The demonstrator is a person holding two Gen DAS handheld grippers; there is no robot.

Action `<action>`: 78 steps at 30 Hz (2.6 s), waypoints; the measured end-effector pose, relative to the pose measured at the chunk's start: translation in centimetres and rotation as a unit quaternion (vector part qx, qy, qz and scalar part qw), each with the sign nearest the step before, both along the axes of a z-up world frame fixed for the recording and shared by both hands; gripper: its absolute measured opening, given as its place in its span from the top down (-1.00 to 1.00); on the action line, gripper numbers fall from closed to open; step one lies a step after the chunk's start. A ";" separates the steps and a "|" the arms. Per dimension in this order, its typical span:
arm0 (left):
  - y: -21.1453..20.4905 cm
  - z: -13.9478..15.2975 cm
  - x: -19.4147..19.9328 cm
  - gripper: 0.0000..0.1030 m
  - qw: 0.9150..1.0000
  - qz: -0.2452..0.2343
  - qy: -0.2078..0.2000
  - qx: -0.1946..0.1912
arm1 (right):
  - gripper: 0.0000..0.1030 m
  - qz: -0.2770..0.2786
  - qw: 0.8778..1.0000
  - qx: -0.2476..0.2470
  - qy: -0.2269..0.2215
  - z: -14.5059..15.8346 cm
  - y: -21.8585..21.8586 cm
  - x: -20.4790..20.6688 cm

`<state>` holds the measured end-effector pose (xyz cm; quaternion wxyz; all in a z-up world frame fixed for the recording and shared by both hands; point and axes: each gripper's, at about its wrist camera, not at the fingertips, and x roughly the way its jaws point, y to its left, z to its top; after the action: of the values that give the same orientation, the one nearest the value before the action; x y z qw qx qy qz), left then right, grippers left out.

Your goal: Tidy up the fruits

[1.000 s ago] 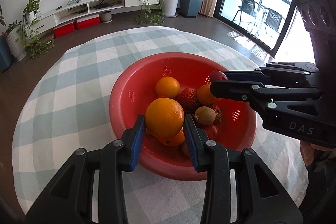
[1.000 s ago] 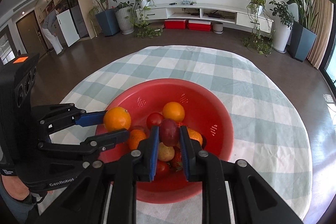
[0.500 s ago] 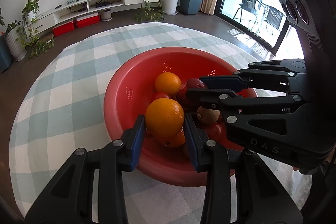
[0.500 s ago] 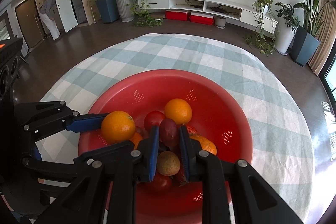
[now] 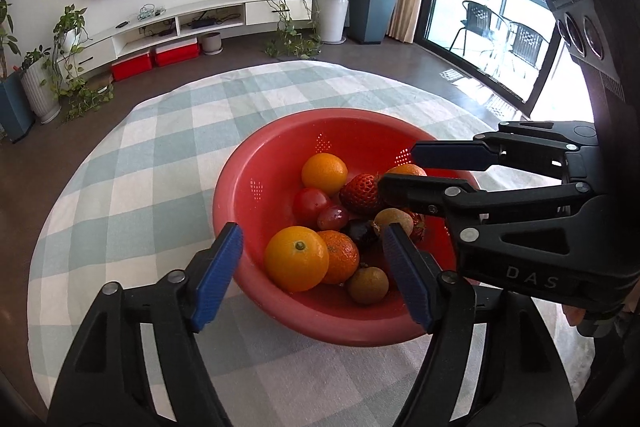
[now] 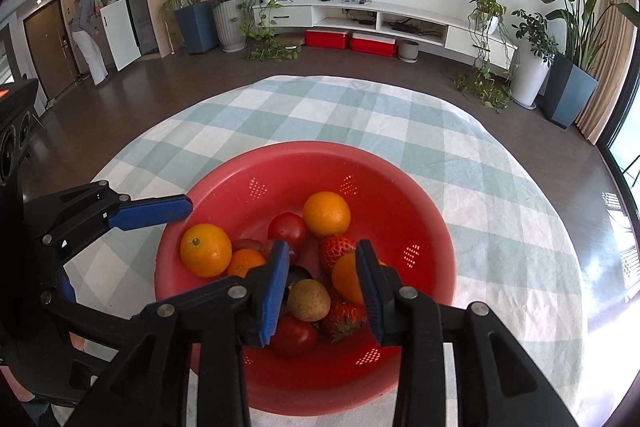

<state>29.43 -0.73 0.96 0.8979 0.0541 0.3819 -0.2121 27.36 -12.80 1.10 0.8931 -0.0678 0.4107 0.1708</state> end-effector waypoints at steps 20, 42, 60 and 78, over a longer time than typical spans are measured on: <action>1.7 8.2 -18.7 -1.00 0.942 0.227 -0.246 0.006 | -1.00 -0.126 0.949 0.096 -0.273 6.3 -6.4 -18.3; -0.1 0.3 -19.8 -1.00 0.971 0.224 -0.076 0.032 | -1.00 -0.138 0.951 0.070 -0.267 3.2 -6.8 -23.4; 1.9 -2.9 -17.6 -1.00 0.972 0.232 -0.028 0.019 | -1.00 -0.119 0.977 0.011 -0.175 -0.5 -4.6 -20.9; 1.7 -3.2 -17.6 -1.00 0.973 0.229 -0.027 0.023 | -1.00 -0.128 0.980 0.024 -0.152 -0.8 -5.1 -20.7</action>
<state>11.79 1.01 -2.21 0.9313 -0.0083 0.3641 0.0092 6.64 -17.92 0.33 0.9610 -0.0185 0.2708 0.0531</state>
